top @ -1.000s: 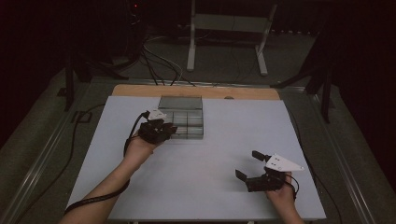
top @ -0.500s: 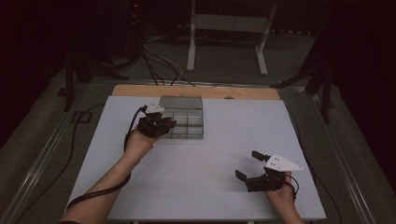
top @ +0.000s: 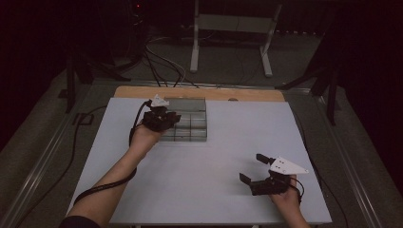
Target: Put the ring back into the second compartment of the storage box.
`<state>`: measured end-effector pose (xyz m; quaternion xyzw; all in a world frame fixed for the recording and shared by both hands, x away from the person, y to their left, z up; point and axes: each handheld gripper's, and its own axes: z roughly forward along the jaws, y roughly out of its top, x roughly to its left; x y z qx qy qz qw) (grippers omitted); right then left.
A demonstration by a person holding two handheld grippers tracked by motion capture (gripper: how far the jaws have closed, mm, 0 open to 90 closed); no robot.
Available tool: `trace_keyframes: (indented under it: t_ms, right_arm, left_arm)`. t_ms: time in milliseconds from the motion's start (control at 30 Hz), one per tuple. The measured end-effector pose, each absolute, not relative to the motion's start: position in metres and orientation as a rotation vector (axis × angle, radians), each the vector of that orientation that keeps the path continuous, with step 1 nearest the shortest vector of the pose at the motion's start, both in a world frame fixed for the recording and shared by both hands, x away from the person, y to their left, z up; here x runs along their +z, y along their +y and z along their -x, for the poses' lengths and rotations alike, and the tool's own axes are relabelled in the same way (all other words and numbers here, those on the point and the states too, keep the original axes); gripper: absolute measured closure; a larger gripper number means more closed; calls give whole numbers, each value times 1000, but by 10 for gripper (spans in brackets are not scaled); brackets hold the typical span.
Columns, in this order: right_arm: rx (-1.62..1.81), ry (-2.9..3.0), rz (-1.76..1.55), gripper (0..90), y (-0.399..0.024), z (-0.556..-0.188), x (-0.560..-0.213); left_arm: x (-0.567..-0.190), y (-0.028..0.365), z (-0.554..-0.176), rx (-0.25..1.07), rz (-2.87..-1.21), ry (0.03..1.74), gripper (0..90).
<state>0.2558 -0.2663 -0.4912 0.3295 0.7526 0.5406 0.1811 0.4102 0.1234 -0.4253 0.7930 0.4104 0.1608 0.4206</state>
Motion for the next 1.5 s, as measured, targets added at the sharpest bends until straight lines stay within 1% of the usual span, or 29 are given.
trace_keyframes:
  t_ms: [133,667,900,1100,1500]
  right_arm:
    - [1526,2127,-930,0,-266,-256,-491]
    - [1528,2130,-928,0,-266,-256,-491]
    - [1530,2131,-925,0,-266,-256,-491]
    - [1533,2134,-927,0,-265,-256,-491]
    - [1536,2141,-923,0,-265,-256,-492]
  left_arm:
    - [-425,121,-413,423,-1984,1027,730]
    - [-431,110,-434,414,-1964,1047,729]
    - [-439,107,-442,451,-1982,1062,729]
    - [-449,106,-451,436,-1993,1090,728]
    - [-460,103,-457,404,-2007,1111,727]
